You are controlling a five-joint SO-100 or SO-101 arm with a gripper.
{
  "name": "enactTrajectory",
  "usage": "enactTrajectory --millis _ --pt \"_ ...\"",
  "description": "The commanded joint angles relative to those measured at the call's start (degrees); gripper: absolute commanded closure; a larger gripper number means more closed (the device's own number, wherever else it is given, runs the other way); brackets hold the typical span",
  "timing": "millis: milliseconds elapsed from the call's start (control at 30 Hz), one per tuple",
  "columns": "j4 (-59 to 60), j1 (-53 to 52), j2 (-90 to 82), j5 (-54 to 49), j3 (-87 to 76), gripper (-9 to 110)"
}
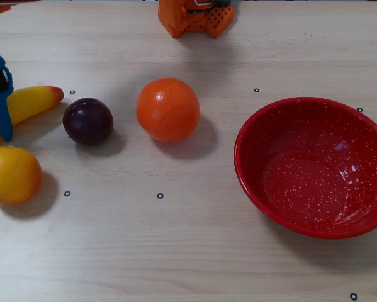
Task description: Put banana in the red bowl.
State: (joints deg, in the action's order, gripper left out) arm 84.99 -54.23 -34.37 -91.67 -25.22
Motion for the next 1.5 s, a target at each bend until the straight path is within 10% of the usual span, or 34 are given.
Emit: enactTrajectory --millis 0,1467 --pt "0.79 0.26 -11.16 2.11 0.88 102" --pt "1.76 10.81 -79.63 13.54 -59.33 102"
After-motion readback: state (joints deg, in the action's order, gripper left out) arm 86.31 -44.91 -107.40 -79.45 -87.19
